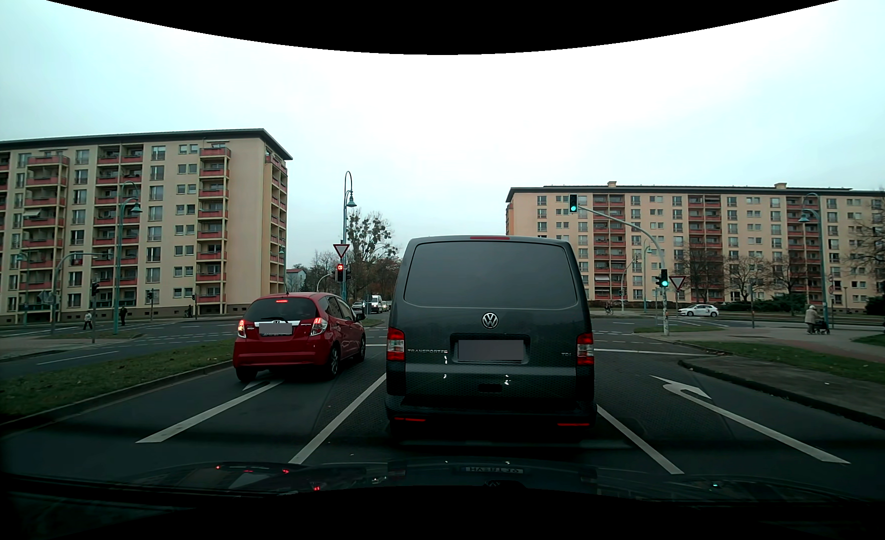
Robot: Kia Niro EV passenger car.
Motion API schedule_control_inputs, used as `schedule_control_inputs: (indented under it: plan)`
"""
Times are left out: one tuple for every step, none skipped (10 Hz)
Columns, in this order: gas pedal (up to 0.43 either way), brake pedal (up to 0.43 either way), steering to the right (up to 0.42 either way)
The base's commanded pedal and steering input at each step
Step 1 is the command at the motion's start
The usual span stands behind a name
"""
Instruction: Follow the waypoints while adhering to traffic rules and regulations
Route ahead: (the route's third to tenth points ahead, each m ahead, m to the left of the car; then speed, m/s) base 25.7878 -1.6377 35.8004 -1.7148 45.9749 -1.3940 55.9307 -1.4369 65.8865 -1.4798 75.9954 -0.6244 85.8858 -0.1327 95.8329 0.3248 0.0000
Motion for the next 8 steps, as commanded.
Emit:
schedule_control_inputs:
  plan:
    - [0.000,0.372,0.004]
    - [0.000,0.372,0.004]
    - [0.000,0.372,0.004]
    - [0.000,0.372,0.004]
    - [0.000,0.366,0.004]
    - [0.000,0.366,0.004]
    - [0.000,0.146,0.004]
    - [0.000,0.000,0.004]
